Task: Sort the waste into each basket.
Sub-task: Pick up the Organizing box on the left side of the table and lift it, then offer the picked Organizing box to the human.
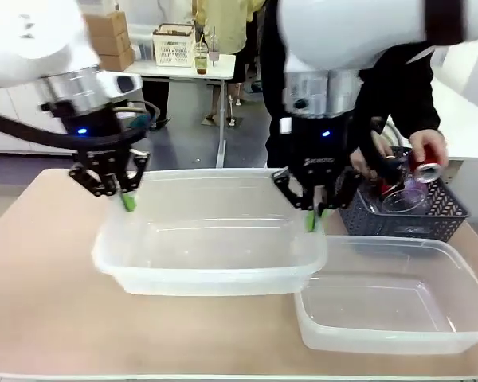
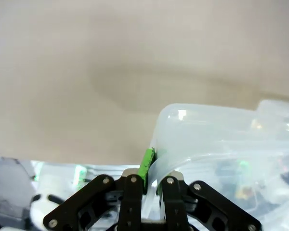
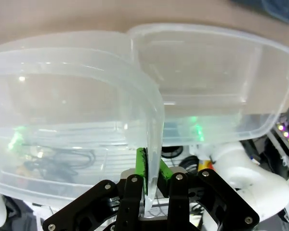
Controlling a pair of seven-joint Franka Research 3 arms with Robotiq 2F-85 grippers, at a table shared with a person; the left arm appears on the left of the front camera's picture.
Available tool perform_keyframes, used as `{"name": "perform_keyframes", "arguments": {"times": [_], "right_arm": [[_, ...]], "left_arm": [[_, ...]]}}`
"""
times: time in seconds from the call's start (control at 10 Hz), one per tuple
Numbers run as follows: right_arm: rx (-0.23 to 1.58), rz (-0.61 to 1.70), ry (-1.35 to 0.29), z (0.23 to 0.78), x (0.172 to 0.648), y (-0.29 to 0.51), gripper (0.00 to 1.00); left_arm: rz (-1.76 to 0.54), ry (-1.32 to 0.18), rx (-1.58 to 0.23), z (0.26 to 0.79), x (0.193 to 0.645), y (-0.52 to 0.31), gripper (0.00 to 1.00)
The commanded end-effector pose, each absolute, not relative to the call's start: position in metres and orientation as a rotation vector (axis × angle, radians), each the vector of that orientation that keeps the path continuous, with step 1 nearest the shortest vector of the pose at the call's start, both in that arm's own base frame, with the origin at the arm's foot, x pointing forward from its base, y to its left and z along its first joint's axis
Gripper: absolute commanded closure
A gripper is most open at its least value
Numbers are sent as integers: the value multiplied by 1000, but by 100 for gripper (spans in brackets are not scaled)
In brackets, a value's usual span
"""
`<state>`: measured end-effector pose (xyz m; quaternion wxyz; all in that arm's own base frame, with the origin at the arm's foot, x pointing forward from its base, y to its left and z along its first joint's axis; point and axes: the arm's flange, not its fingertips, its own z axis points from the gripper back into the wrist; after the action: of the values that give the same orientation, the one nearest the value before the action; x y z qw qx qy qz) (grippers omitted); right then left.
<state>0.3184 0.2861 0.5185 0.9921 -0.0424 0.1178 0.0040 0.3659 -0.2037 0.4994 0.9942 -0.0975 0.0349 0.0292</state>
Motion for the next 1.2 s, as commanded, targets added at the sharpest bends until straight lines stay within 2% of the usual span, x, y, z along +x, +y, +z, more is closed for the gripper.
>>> {"name": "perform_keyframes", "arguments": {"times": [0.0,0.2,0.4,0.5,1.1], "right_arm": [[-63,18,236,519,313,253,94],[-50,98,268,503,323,237,94],[41,44,248,494,327,236,94],[-54,63,244,512,328,234,94],[-54,63,244,512,328,234,94]], "left_arm": [[130,56,-225,519,386,-230,93],[117,56,-300,525,380,-243,93],[62,1,-300,519,372,-242,93],[70,71,-235,519,378,-244,93],[70,71,-235,519,378,-244,93]]}}
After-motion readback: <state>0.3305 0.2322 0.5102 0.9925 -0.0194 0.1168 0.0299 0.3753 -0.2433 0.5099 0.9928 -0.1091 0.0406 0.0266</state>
